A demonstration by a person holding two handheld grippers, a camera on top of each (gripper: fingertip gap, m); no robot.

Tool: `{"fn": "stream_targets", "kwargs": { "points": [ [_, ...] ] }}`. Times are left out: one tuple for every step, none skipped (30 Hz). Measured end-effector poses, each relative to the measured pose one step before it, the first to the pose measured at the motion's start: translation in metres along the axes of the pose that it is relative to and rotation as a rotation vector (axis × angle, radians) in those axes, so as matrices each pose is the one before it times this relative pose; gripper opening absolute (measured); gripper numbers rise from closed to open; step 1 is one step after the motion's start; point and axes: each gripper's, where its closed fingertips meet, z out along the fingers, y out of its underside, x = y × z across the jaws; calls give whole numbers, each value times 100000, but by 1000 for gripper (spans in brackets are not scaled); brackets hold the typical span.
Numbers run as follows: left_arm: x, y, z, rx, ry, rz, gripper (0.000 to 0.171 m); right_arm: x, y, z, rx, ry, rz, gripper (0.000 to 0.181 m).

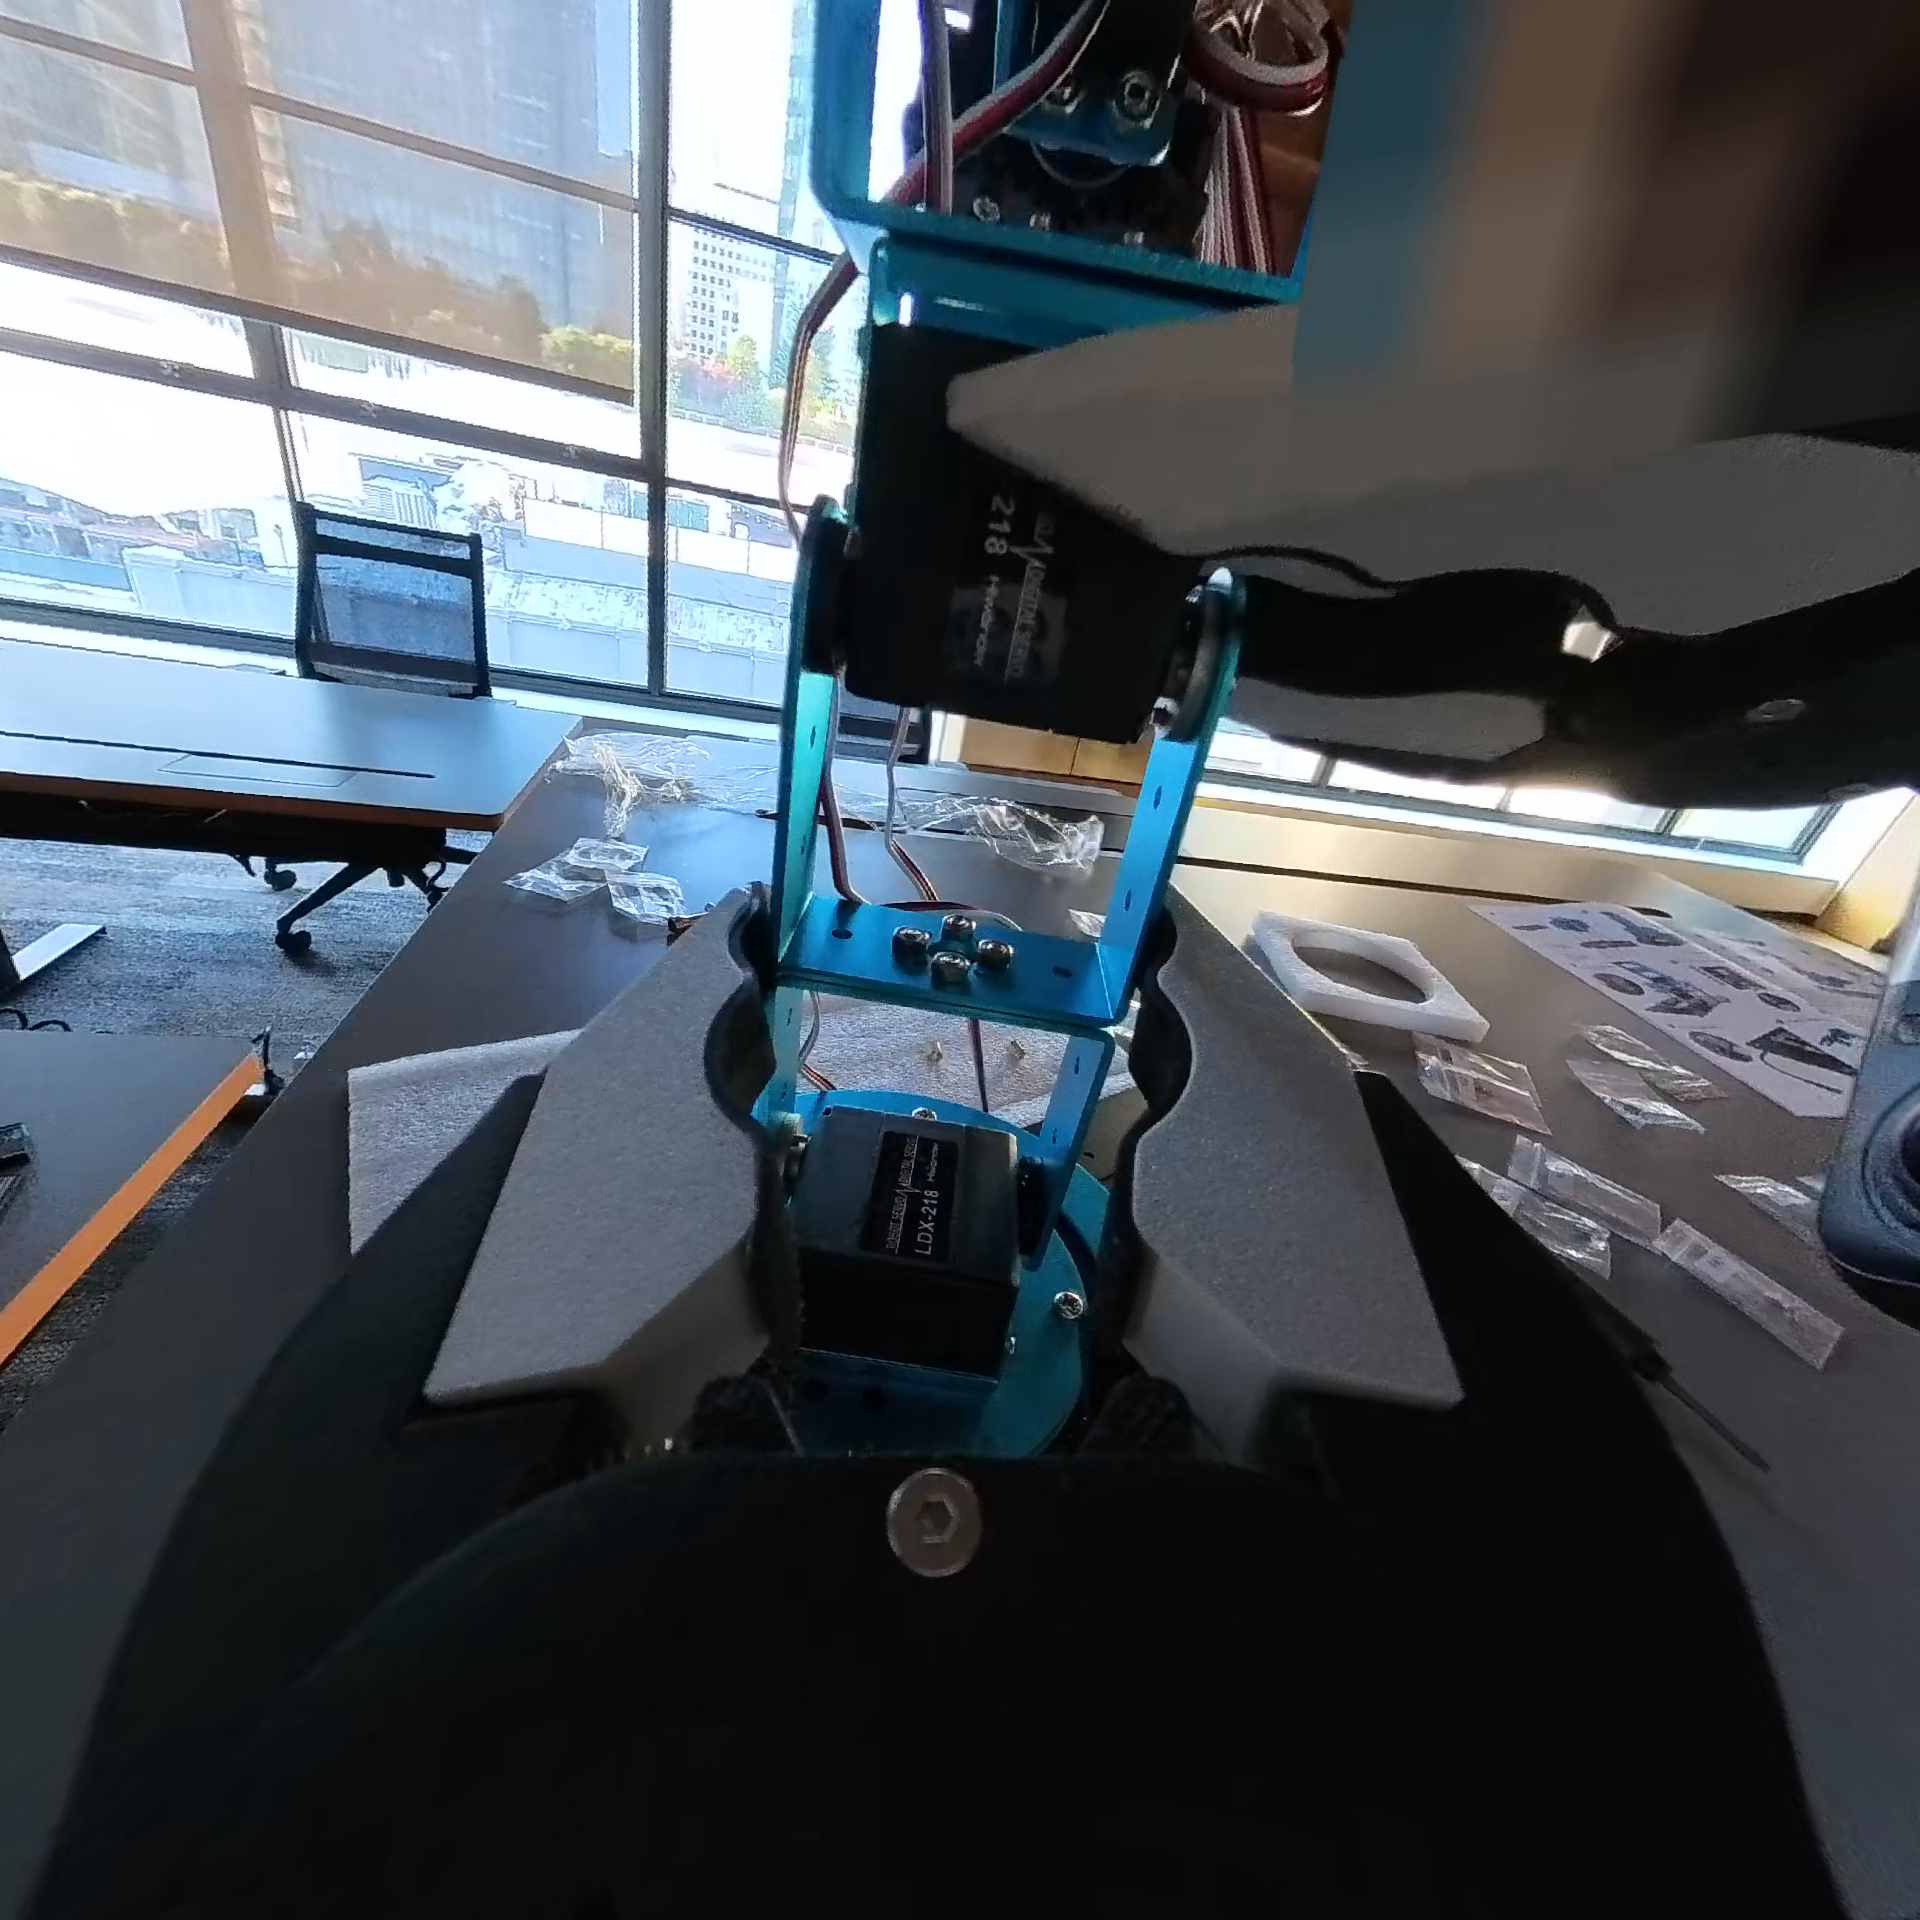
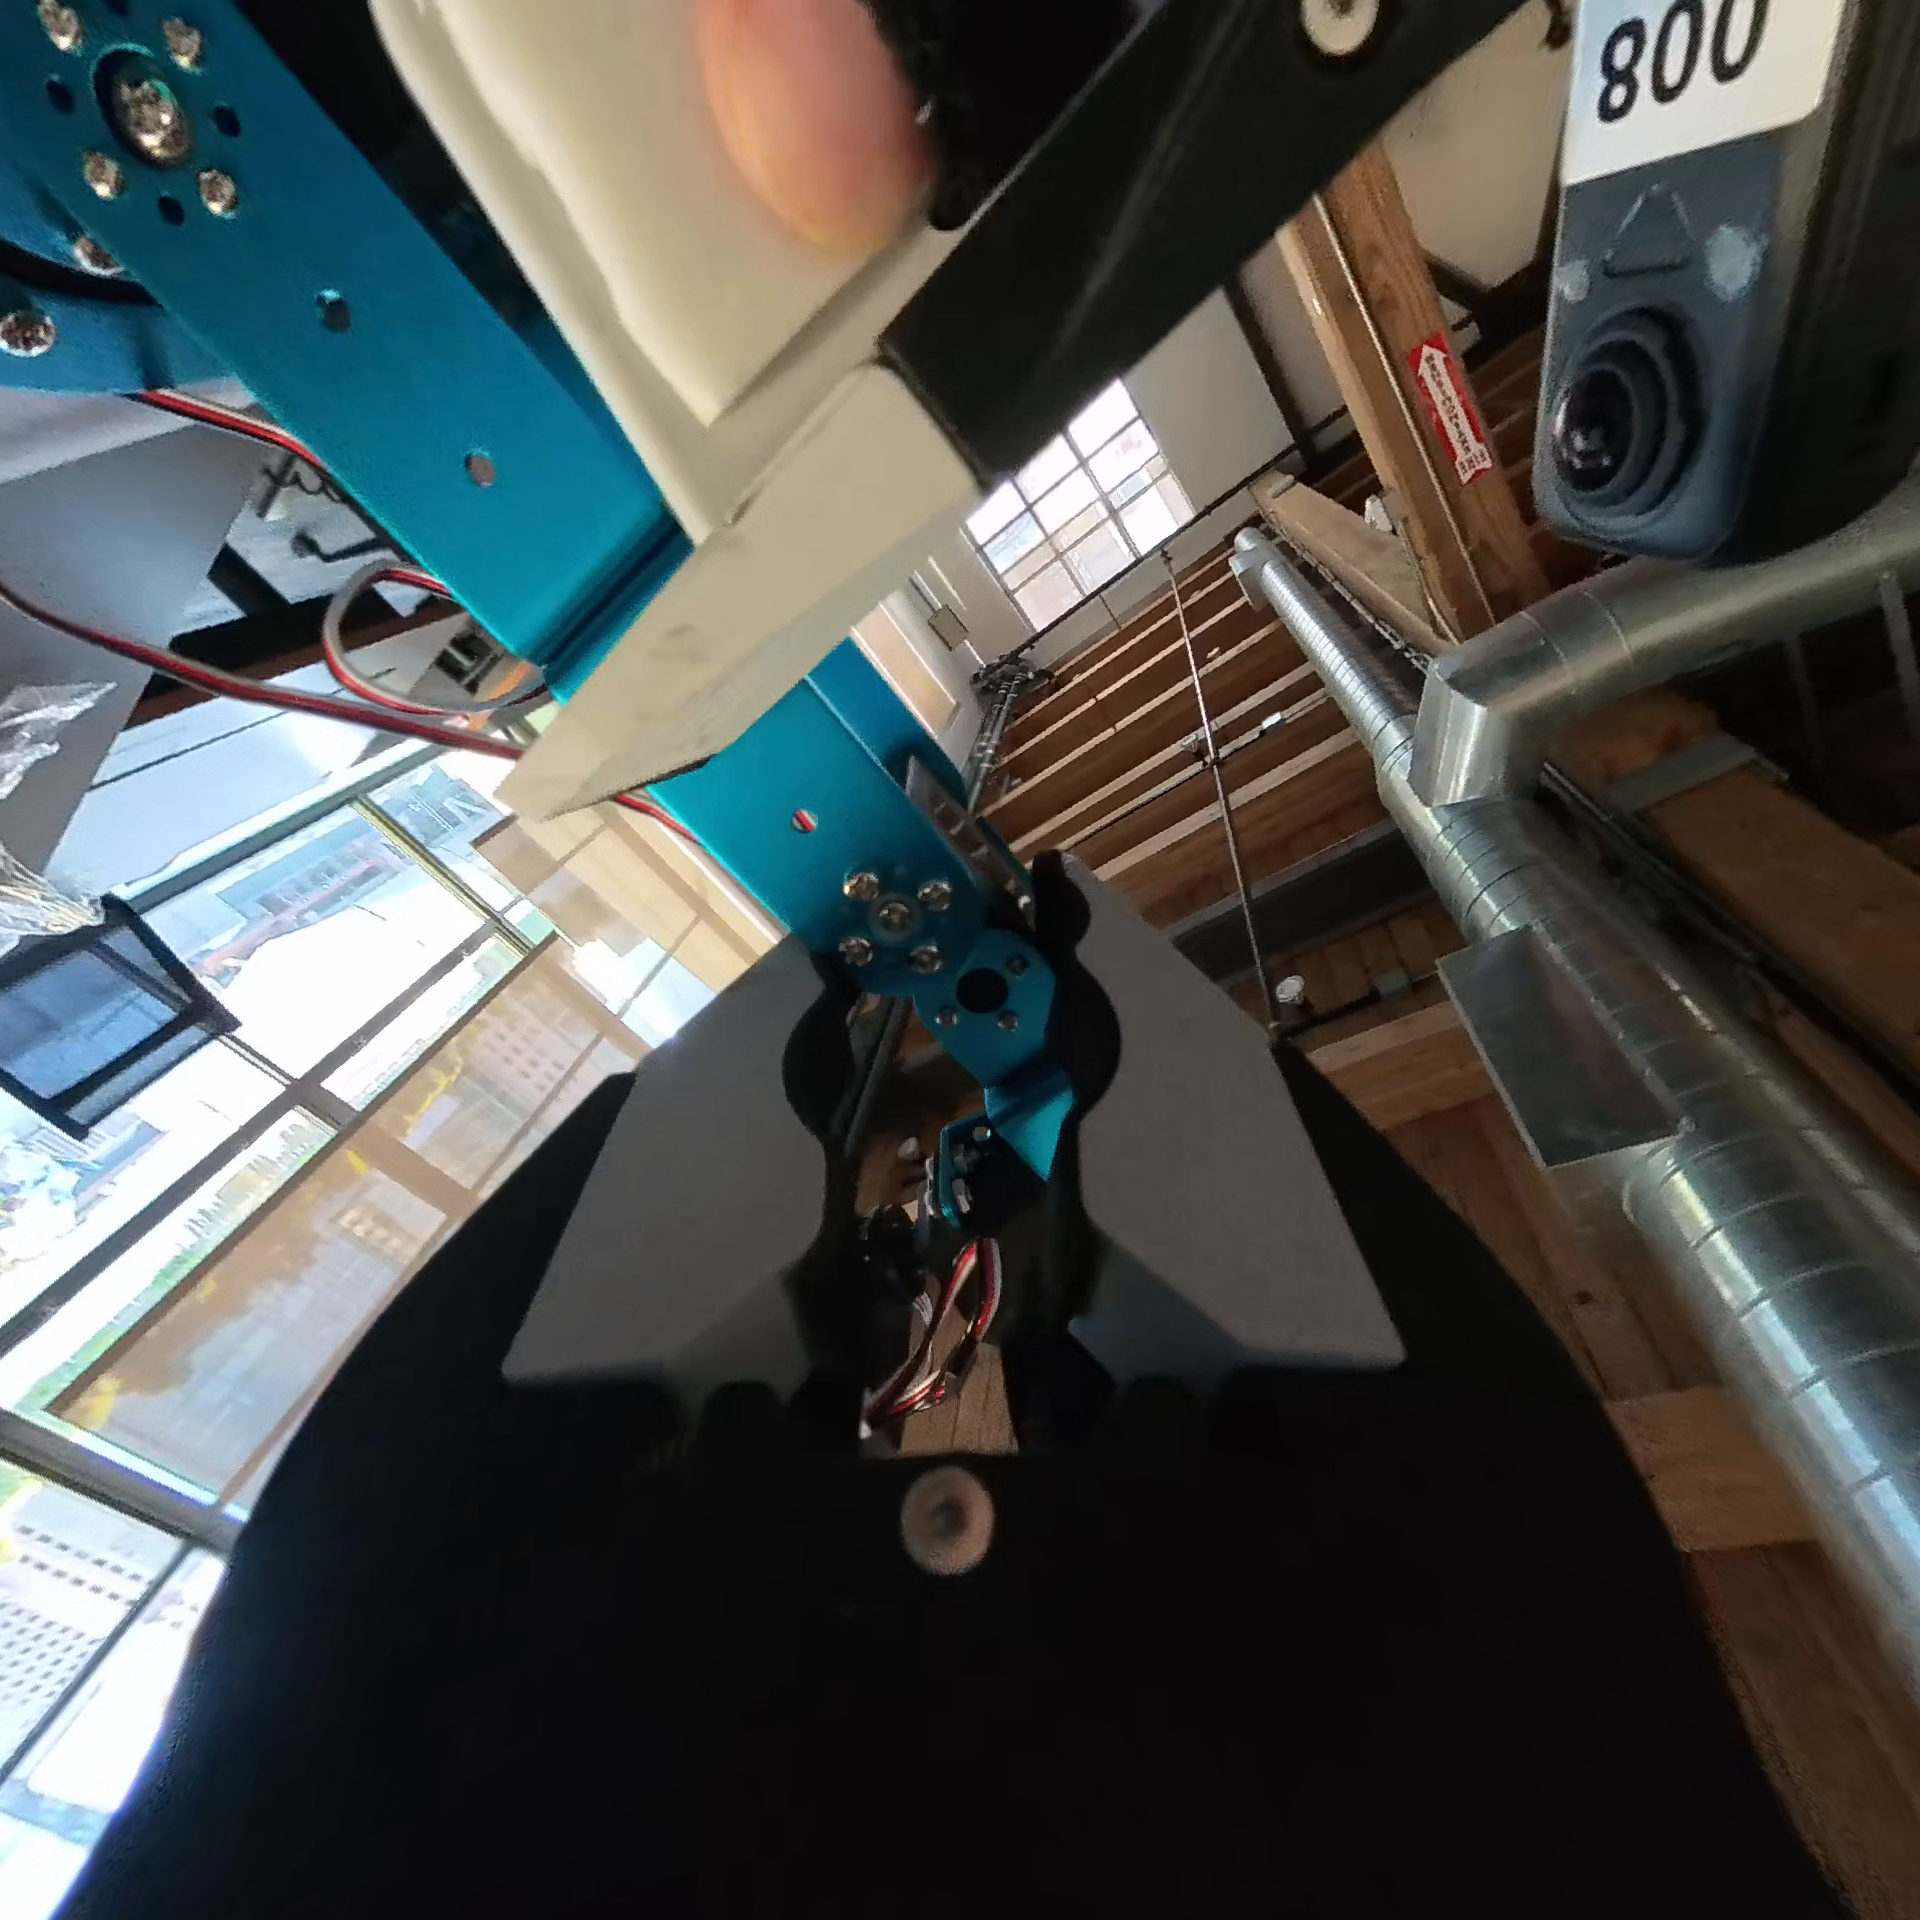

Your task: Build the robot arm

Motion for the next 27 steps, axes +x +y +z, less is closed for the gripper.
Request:
{"fn": "stream_targets", "kwargs": {
  "points": [
    [-16,-2,8,56,-260,130,68,-25,36,3,-175,83,1045,32],
    [-14,-2,1,16,-76,43,68,-9,3,-6,-131,167,1206,32],
    [1,-2,-9,11,-4,5,68,-14,-8,9,-145,92,463,33],
    [1,5,-4,101,6,-33,68,15,-56,-10,197,-97,-2258,32],
    [20,-11,-29,192,177,-42,68,99,-98,-26,800,480,-5833,32],
    [34,-13,-45,113,354,25,68,83,-64,-46,253,985,-2376,32],
    [77,8,-14,-102,464,151,68,24,26,-103,-1366,463,222,33],
    [121,32,20,-232,663,111,68,69,36,-137,-779,750,-1985,33],
    [119,30,33,-157,668,-50,68,205,47,-144,990,1862,-1925,36],
    [31,6,3,34,446,-318,68,495,164,-177,1022,3348,-833,42],
    [-52,-20,-30,123,192,-402,68,261,133,-191,1524,911,-1993,41],
    [-67,-19,-17,-5,99,-223,68,327,137,-244,1443,291,-3122,42],
    [-40,0,26,-209,129,-66,68,346,223,-318,701,-388,-1620,45],
    [-14,11,45,-308,135,-38,68,224,315,-393,-756,-1451,2077,47],
    [10,4,63,-227,170,-64,69,114,295,-537,-1844,-1769,5818,48],
    [13,4,36,-127,231,-240,69,239,308,-747,-3017,-470,9292,47],
    [-6,11,5,-169,314,-332,69,317,202,-986,-3329,437,13087,44],
    [13,11,-1,-205,519,-463,69,184,-91,-1158,-1414,-20,16637,39],
    [31,13,-27,-107,690,-499,69,63,-43,-1204,-996,-42,20428,33],
    [47,-3,-64,25,728,-235,69,145,293,-1248,-2320,1293,22315,29],
    [49,13,-73,-189,776,-431,70,112,602,-1298,-2690,1599,21407,28],
    [104,44,-91,-759,953,-768,71,-60,846,-1316,-2114,600,20626,26],
    [161,45,-91,-1194,1171,-437,75,-281,951,-1346,-1468,-925,20390,22],
    [126,76,-70,-1662,837,221,76,-287,1141,-1356,-1034,-1099,18858,17],
    [63,115,-34,-2196,188,694,77,-134,1287,-1323,-494,-562,17074,16],
    [73,125,-20,-2326,-56,1006,80,-123,1326,-1251,189,-1104,15382,13],
    [90,126,3,-2149,-199,1213,82,-207,1229,-1142,566,-2607,13805,5]
  ]
}}
